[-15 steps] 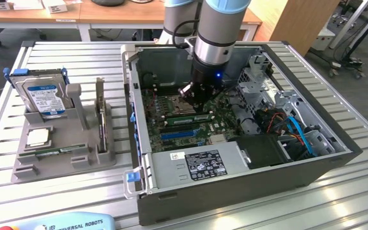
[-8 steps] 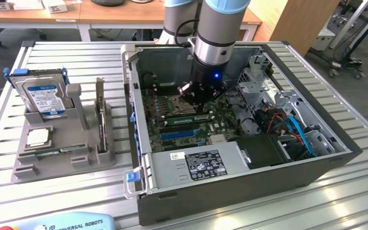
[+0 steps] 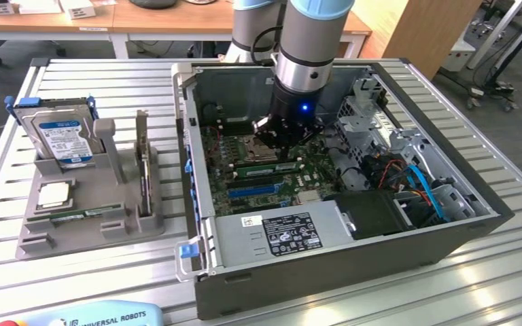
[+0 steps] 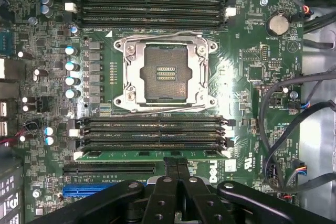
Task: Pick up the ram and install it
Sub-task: 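Press down the ram until it locks into place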
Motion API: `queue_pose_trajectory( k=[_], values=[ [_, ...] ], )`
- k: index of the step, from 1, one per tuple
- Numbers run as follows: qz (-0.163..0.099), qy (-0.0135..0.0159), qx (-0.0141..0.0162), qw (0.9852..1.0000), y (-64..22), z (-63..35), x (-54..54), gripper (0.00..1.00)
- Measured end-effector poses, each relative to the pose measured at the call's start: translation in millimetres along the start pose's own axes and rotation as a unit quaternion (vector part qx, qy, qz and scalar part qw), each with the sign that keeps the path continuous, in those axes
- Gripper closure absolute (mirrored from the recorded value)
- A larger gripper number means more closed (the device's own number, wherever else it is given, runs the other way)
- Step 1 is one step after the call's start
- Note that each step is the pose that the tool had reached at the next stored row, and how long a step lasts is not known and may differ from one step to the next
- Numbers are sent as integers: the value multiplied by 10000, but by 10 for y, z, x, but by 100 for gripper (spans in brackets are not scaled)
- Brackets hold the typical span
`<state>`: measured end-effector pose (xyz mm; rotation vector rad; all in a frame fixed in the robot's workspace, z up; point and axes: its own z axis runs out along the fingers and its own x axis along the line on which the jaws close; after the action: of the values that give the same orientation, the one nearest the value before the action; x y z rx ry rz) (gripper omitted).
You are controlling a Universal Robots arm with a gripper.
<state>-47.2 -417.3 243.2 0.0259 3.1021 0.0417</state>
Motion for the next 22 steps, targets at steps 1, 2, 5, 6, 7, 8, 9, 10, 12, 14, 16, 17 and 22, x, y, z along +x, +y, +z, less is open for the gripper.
queue_pose_trajectory(
  k=[1, 2, 5, 6, 7, 8, 9, 10, 12, 14, 16, 17, 22],
  values=[
    [0, 0, -1, 10000, 0, 1, 0, 90],
    [0, 0, 0, 10000, 0, 0, 0, 90],
    [0, 0, 0, 10000, 0, 0, 0, 90],
    [0, 0, 0, 10000, 0, 0, 0, 90],
    [0, 0, 0, 10000, 0, 0, 0, 90],
    [0, 0, 0, 10000, 0, 0, 0, 90],
    [0, 0, -1, 10000, 0, 1, 0, 90],
    [0, 0, 0, 10000, 0, 0, 0, 90],
    [1, 2, 0, 10000, 1, 1, -1, 90],
    [6, 20, -1, 10000, 2, 2, -7, 90],
    [12, 59, 1, 10000, 3, 1, -13, 90],
    [14, 84, 2, 10000, 3, 1, -17, 90],
    [18, 123, 3, 9999, 3, 1, -20, 90]
  ],
)
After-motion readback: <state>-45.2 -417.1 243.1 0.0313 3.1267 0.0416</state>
